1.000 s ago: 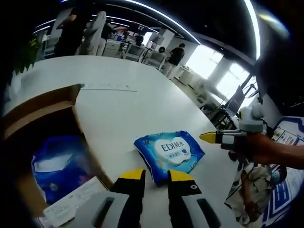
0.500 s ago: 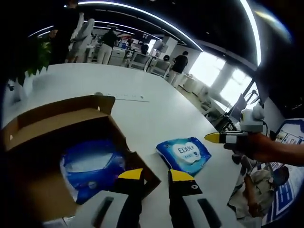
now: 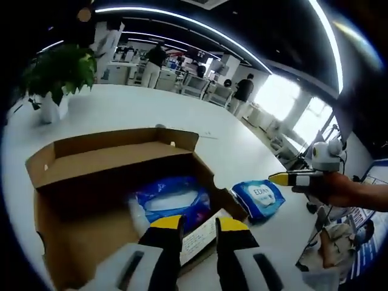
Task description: Operate the shoe box by opening the lid, removing the specified soft item, and placing it in the target area until the item is outside and the box remains undamaged.
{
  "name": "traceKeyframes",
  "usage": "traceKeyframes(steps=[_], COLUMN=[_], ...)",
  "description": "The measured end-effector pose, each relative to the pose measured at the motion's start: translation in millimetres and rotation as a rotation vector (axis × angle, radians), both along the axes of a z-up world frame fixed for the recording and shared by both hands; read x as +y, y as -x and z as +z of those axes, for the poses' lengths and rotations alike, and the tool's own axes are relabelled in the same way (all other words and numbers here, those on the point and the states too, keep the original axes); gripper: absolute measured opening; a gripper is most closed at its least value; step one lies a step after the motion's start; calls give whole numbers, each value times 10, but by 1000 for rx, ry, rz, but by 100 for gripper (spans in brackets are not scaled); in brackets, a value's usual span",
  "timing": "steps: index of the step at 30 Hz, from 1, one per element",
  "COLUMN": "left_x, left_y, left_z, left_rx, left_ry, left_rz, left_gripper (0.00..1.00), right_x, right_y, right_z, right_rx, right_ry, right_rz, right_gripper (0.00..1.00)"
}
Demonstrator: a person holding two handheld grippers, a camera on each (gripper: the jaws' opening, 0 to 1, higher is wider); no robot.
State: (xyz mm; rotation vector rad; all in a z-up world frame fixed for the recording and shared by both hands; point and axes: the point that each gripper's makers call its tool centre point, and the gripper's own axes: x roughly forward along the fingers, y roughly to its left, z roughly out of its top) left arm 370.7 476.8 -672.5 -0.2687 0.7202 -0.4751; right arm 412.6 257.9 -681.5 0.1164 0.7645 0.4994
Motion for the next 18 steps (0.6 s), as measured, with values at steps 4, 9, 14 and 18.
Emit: traceKeyframes(steps=[4, 9, 14, 18], left_x=[182, 403, 618, 764], left_y=[42, 98, 183, 228], left_z=[-12, -5, 26, 33], left_rx=[1, -1, -6, -6], left_ry=[-9, -24, -46, -57], left_rz=[23, 48, 66, 83], left_gripper=[22, 23, 25, 26], right_x=[175, 432, 644, 807], right_y=[-17, -47, -56, -57], right_z=[17, 56, 87, 110], right_rx=[-2, -1, -4, -6], right_ry=[-6, -27, -36, -44], right_rz=[30, 72, 115, 152], right_gripper=[10, 12, 14, 15])
